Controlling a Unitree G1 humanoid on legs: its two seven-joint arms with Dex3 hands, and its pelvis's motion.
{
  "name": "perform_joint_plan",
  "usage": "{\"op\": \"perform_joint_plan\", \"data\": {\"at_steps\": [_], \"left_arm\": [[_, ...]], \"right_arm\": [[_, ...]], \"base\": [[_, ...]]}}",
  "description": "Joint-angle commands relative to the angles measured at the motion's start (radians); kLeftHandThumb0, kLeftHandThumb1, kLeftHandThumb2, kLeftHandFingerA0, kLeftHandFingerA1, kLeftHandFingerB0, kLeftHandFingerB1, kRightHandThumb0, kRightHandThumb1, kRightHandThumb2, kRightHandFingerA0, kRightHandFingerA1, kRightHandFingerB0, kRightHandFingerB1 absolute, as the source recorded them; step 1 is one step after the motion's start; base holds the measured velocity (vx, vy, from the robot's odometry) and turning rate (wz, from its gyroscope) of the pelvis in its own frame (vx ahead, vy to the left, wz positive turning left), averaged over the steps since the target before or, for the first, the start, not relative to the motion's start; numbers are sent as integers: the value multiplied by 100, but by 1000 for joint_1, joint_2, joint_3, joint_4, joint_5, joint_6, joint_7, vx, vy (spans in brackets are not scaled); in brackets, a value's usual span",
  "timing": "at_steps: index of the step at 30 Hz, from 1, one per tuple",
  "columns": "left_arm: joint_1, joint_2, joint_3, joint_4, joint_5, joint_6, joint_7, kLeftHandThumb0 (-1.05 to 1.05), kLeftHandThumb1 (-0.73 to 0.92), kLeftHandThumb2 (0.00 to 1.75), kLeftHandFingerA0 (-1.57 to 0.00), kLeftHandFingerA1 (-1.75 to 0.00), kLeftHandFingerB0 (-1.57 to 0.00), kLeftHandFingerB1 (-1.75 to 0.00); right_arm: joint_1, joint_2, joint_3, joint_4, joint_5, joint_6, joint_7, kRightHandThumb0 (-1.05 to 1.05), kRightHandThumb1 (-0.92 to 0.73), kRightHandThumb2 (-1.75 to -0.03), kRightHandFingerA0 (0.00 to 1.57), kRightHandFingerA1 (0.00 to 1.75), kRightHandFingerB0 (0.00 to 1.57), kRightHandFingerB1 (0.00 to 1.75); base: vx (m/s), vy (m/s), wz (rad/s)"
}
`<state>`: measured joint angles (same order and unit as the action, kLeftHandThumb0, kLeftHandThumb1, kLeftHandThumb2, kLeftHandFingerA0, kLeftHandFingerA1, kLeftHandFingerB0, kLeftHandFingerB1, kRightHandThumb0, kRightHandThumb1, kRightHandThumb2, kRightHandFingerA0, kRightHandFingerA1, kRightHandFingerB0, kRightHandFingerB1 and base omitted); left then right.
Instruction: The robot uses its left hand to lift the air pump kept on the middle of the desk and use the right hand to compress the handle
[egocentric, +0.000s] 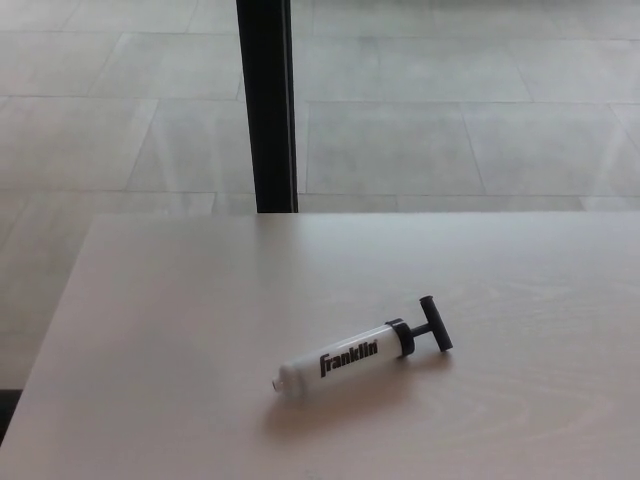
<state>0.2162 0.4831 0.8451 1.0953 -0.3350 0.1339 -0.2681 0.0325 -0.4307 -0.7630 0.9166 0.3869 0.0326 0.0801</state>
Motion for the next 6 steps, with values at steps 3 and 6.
{"op": "perform_joint_plan", "data": {"at_steps": [3, 6], "left_arm": [[-12, 46, -41, 34, -16, -15, 24, -62, 78, 63, -51, -55, -32, -39], [-15, 48, -46, 36, -25, -13, 31, -67, 62, 94, -49, -64, -28, -51]], "right_arm": [[9, 18, -4, -27, 41, 0, 1, -63, -59, -91, 28, 59, 21, 48], [8, 13, -3, -18, 47, -1, 16, -63, -60, -93, 26, 58, 15, 46]], "base": [[0, 0, 0], [0, 0, 0]]}}
